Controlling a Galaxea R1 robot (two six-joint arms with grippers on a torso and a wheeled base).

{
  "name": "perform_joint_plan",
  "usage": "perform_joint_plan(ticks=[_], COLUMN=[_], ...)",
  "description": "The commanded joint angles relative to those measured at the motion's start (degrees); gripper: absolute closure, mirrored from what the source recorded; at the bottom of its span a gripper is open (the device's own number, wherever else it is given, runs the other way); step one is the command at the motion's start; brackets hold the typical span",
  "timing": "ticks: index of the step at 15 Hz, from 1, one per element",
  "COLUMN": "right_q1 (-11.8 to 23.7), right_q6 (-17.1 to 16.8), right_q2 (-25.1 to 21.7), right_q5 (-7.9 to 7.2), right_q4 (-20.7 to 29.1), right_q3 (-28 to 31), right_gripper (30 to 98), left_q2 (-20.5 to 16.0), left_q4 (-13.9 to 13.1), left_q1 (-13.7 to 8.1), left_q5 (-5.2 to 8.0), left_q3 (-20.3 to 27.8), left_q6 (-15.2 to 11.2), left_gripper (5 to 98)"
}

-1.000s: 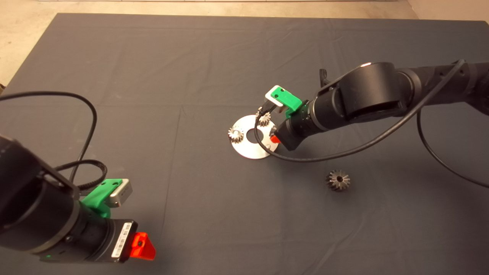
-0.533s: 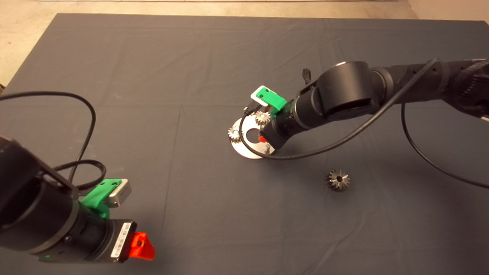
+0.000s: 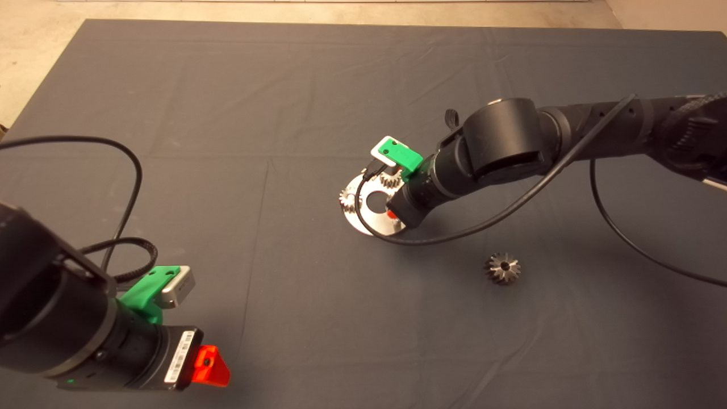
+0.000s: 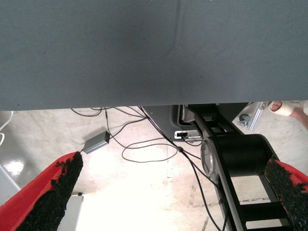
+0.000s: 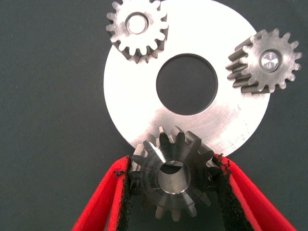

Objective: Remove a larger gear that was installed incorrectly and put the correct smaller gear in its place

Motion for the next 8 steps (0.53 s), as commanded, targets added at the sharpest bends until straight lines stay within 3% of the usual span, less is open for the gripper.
perform_joint_plan(ticks=[1, 8], right_q1=[0.83, -0.31], right_q6=[-0.28, -0.32], right_q2=[0.26, 0.08], right_q5=[-1.22, -1.88], right_q4=[0.94, 0.85], right_q3=[0.31, 0.31], right_gripper=[88.1, 88.1], left_q2=[-0.24, -0.24], left_q4=[-0.75, -0.75], left_q1=[-0.33, -0.33], left_q5=[0.58, 0.58], left_q3=[0.65, 0.65], left_q6=[0.13, 0.21], left_gripper=[5.4, 5.4])
